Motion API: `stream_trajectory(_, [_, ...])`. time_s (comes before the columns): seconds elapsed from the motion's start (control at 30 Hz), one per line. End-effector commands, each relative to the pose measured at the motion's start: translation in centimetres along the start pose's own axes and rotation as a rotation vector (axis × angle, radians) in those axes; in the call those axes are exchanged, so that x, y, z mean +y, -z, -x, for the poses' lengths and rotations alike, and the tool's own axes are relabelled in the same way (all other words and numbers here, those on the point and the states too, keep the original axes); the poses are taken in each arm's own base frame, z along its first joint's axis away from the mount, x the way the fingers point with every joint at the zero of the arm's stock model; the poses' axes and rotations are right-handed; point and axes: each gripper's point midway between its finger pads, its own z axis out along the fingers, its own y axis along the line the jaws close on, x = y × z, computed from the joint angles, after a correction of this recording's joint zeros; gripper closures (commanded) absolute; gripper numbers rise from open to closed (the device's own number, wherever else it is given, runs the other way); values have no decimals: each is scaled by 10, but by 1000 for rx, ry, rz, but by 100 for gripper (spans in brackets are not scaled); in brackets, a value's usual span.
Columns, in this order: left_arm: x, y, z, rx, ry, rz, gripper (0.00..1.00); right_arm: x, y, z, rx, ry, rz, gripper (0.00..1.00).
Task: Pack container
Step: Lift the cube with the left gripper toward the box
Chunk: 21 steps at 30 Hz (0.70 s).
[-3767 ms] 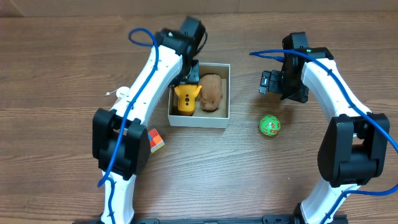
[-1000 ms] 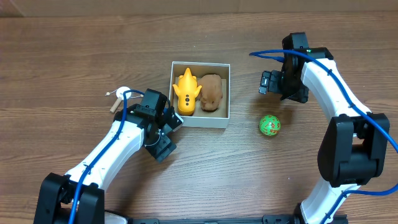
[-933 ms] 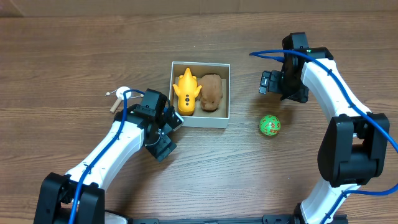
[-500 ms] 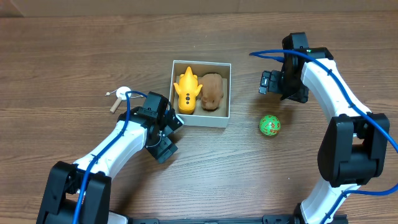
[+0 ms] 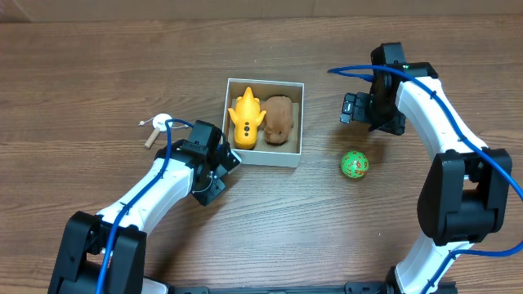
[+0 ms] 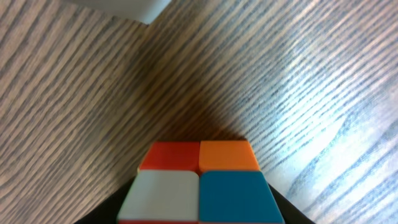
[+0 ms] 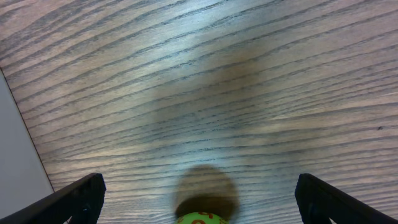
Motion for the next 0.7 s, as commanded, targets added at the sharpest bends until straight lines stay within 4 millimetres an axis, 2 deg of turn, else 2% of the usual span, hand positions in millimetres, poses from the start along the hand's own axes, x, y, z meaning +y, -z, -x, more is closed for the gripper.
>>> stream_trajectory(0.0, [2,-11,-14,69,9,9,61,-1,6,4,-24,5,-3,0])
stream_trajectory(0.23, [5,-8,-10,62,10,19,55,-1,6,4,-24,5,-3,0])
stream_trajectory(0.33, [14,0,-8,79,9,56,56,-1,6,4,-24,5,-2,0])
stream_trajectory(0.67, [27,37,12,74,9,66,56,-1,6,4,-24,5,-3,0])
